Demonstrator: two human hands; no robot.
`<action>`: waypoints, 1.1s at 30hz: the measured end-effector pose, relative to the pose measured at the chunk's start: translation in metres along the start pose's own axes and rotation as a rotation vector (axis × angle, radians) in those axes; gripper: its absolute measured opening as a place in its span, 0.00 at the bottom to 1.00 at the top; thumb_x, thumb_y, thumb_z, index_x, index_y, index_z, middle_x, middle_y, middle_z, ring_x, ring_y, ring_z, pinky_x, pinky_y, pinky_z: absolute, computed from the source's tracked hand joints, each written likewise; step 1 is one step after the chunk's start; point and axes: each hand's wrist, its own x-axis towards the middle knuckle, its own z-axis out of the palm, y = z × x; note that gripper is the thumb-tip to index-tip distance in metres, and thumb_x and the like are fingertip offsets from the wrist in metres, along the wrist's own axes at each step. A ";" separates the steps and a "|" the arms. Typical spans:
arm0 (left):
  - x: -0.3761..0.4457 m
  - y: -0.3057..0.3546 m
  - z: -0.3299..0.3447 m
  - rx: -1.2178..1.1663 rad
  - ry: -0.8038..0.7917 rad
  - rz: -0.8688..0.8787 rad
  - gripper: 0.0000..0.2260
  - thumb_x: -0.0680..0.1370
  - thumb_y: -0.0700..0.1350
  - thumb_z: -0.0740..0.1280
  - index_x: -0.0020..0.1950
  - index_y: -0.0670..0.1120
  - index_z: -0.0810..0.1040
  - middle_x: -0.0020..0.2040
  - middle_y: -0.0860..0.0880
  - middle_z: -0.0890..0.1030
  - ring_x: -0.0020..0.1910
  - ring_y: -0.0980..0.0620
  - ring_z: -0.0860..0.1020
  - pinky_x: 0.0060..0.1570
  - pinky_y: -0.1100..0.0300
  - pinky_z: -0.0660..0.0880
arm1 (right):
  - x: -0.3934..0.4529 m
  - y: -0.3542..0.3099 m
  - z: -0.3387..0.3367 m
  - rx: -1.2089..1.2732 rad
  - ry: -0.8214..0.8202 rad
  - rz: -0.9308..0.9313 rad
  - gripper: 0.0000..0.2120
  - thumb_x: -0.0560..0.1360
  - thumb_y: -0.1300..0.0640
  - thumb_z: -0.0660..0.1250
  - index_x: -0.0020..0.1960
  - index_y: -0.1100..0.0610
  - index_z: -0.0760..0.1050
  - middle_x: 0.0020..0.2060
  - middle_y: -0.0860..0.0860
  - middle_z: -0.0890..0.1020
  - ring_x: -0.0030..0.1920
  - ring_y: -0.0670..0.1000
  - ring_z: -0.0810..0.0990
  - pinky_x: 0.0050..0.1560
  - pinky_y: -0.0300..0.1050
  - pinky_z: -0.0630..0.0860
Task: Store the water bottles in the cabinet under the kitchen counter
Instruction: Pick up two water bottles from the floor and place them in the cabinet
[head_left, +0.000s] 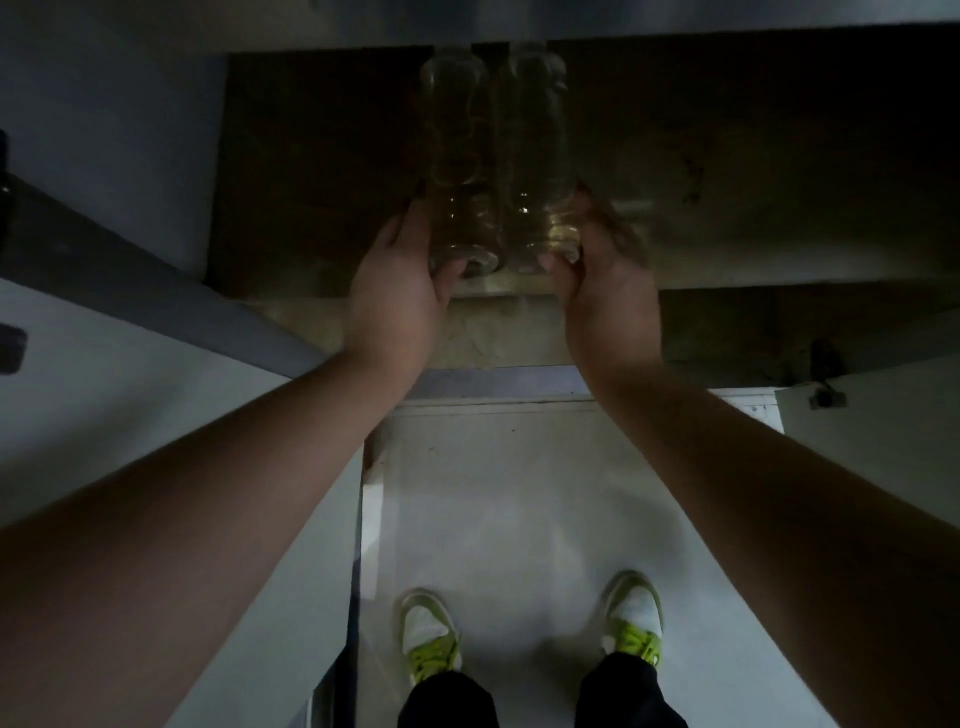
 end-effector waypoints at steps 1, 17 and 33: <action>0.004 -0.001 0.001 0.010 0.000 -0.013 0.22 0.79 0.46 0.67 0.72 0.43 0.69 0.65 0.41 0.76 0.62 0.43 0.75 0.51 0.61 0.69 | 0.005 -0.001 0.002 0.016 -0.007 0.011 0.26 0.80 0.54 0.62 0.75 0.50 0.60 0.61 0.52 0.77 0.57 0.45 0.76 0.50 0.31 0.68; 0.053 -0.005 0.002 0.159 -0.161 -0.147 0.27 0.83 0.53 0.56 0.80 0.52 0.51 0.72 0.40 0.69 0.67 0.40 0.72 0.58 0.48 0.70 | 0.057 -0.009 0.009 0.419 -0.161 0.238 0.25 0.81 0.60 0.58 0.76 0.51 0.57 0.73 0.52 0.66 0.70 0.51 0.67 0.47 0.25 0.67; -0.094 0.030 -0.048 0.110 -0.374 -0.154 0.32 0.78 0.49 0.65 0.79 0.48 0.55 0.76 0.44 0.63 0.72 0.41 0.66 0.67 0.42 0.70 | -0.089 -0.017 -0.087 -0.165 -0.372 -0.038 0.22 0.81 0.52 0.58 0.73 0.56 0.63 0.70 0.56 0.69 0.66 0.56 0.72 0.66 0.49 0.71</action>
